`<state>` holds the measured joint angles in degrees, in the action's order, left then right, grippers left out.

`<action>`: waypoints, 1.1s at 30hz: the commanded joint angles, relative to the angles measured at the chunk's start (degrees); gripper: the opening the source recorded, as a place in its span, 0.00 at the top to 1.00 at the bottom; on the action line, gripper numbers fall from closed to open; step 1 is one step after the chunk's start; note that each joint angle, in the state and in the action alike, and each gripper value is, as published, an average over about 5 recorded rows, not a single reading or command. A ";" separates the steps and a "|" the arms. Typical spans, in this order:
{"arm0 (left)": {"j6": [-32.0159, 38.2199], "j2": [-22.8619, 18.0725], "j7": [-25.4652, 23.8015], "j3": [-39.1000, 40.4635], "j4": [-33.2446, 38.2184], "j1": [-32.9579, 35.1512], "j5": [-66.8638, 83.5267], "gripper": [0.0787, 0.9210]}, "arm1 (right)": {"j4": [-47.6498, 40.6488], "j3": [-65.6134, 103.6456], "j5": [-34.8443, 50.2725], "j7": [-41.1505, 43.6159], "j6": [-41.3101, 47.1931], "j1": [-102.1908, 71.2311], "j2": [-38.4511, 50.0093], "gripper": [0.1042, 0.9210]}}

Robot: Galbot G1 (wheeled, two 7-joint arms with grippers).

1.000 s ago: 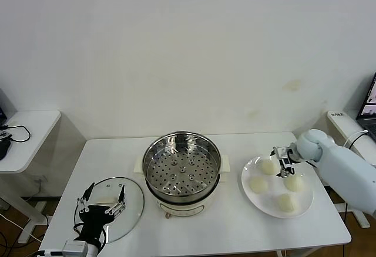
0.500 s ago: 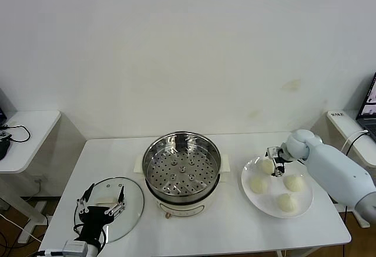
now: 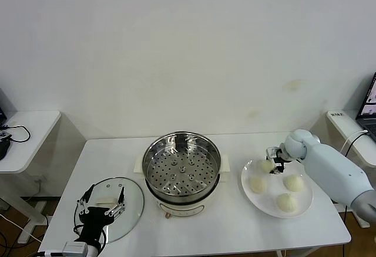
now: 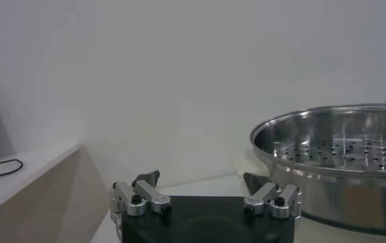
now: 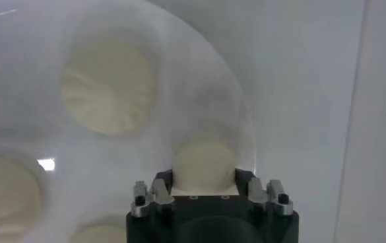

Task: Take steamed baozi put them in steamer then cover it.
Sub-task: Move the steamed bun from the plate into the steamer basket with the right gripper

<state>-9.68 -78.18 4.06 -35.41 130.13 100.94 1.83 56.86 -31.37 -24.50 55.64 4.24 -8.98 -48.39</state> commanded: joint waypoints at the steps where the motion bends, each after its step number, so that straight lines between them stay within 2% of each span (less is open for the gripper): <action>1: 0.04 0.00 0.00 -0.04 0.12 0.08 0.03 0.12 | 0.40 -0.26 0.87 0.30 0.08 0.29 0.16 0.43; 10: 0.01 0.37 -0.05 -0.12 0.09 0.24 0.14 0.12 | 13.65 -6.45 11.05 1.75 2.57 6.92 8.88 0.41; 18: -0.08 0.72 -0.08 0.59 0.30 0.03 0.15 0.12 | 24.49 -18.47 23.96 2.36 5.32 24.60 16.15 0.41; 26: -0.05 1.01 -0.09 0.41 0.78 0.21 1.18 0.12 | 26.73 -33.20 35.40 1.22 5.62 44.96 9.15 0.41; 33: -0.12 1.45 -0.15 -0.51 0.84 -0.01 2.10 0.12 | 27.87 -37.93 40.79 -1.04 5.16 50.43 -1.32 0.41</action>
<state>-9.77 -76.72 3.93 -35.77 130.94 100.88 3.75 81.24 -59.31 6.47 55.87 9.11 27.91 -41.95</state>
